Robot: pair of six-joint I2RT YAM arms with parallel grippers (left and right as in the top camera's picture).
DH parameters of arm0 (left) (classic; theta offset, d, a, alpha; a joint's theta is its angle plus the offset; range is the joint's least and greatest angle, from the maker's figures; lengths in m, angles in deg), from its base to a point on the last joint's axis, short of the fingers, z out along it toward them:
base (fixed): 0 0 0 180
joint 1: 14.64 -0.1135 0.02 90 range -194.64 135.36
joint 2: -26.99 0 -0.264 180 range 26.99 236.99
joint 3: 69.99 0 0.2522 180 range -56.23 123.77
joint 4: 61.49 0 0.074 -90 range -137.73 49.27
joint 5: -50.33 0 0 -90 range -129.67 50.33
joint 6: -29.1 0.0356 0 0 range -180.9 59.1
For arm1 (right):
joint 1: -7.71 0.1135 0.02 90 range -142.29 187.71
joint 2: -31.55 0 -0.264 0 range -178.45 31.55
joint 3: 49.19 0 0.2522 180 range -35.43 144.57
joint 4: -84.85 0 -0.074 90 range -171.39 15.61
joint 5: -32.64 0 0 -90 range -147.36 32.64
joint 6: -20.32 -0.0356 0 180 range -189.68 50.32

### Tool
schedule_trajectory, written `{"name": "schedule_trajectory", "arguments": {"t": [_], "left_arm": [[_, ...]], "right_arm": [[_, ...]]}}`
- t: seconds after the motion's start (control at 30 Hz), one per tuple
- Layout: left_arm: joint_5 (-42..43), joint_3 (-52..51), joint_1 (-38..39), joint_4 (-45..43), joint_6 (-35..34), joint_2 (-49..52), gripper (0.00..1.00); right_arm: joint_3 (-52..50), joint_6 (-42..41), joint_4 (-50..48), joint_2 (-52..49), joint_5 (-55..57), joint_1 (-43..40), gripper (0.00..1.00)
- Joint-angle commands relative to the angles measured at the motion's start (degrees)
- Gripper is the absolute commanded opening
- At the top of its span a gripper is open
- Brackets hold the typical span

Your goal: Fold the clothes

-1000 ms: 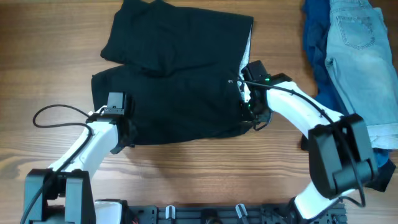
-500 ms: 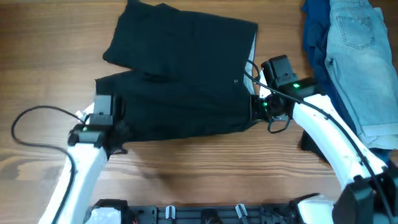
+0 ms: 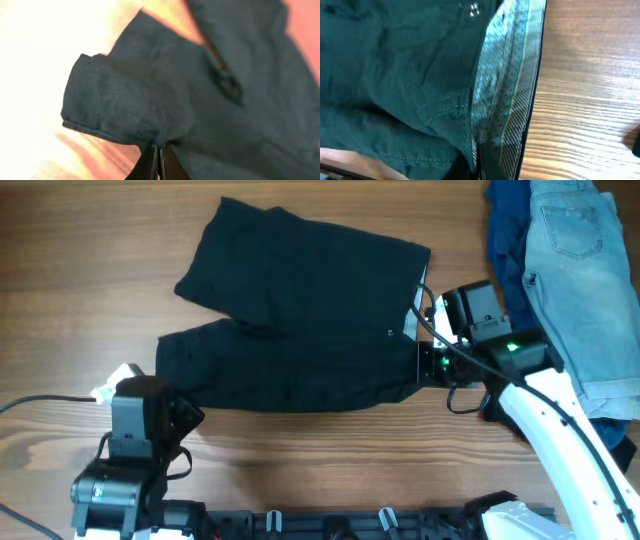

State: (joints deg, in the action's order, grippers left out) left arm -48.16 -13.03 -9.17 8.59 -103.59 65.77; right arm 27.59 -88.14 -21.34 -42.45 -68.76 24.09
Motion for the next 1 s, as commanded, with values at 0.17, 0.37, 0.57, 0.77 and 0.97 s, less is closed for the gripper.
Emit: {"name": "schedule_trajectory", "arguments": {"t": [0.17,0.37,0.57,0.77,0.97], "left_arm": [[-2.14,1.4,1.95,-18.03,8.26,11.58,0.04],[-2.12,1.4,2.19,-36.02,14.05,25.35,0.04],[-2.51,1.42,2.19,-57.24,14.03,35.85,0.04],[-2.6,2.93,2.19,-68.11,17.33,39.21,0.04],[-5.18,3.28,2.19,-76.61,18.75,42.07,0.04]], "right_arm": [[-0.44,-1.27,-11.72,-2.58,3.13,-0.26,0.04],[-0.44,-1.62,-18.84,-6.47,9.22,-0.28,0.04],[-0.44,-2.8,-28.11,-11.98,12.31,-1.27,0.04],[-0.44,-4.04,-37.0,-15.08,11.45,-6.1,0.05],[-0.44,-2.49,-47.28,-18.16,11.47,-8.07,0.04]]}}
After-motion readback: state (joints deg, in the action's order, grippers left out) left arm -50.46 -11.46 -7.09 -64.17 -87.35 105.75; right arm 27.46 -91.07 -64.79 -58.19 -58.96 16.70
